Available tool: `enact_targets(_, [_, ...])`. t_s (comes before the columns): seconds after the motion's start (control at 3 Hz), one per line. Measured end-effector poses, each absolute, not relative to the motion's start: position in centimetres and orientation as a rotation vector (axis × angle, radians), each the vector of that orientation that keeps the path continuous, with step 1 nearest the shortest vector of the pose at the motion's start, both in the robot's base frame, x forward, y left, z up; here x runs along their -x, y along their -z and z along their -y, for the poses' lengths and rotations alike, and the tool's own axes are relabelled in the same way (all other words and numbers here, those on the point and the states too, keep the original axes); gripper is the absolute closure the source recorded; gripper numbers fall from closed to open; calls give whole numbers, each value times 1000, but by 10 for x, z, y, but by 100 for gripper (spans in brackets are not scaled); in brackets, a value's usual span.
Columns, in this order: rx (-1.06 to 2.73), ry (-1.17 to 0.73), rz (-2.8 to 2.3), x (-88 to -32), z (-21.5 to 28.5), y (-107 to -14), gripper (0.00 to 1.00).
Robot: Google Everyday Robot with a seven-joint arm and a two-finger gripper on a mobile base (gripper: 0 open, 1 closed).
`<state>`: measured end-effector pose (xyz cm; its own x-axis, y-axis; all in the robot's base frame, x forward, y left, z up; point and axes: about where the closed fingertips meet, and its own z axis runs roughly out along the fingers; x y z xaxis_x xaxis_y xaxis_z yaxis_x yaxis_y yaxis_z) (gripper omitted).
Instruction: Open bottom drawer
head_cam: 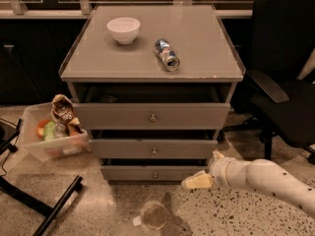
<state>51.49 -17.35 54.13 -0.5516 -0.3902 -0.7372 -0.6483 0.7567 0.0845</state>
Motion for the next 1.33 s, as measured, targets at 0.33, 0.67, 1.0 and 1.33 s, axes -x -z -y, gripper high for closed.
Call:
enact_targets(0.33, [794,-434,-2247,-521,171,-528,0])
enact_targets(0.67, [869,-446,-2362,-532,173,-467,0])
enact_targets(1.0, [971,-475,-2478,-542,172,-394,0])
enact_targets(1.33, [1017,-563,-2498,-554,163,-327,0])
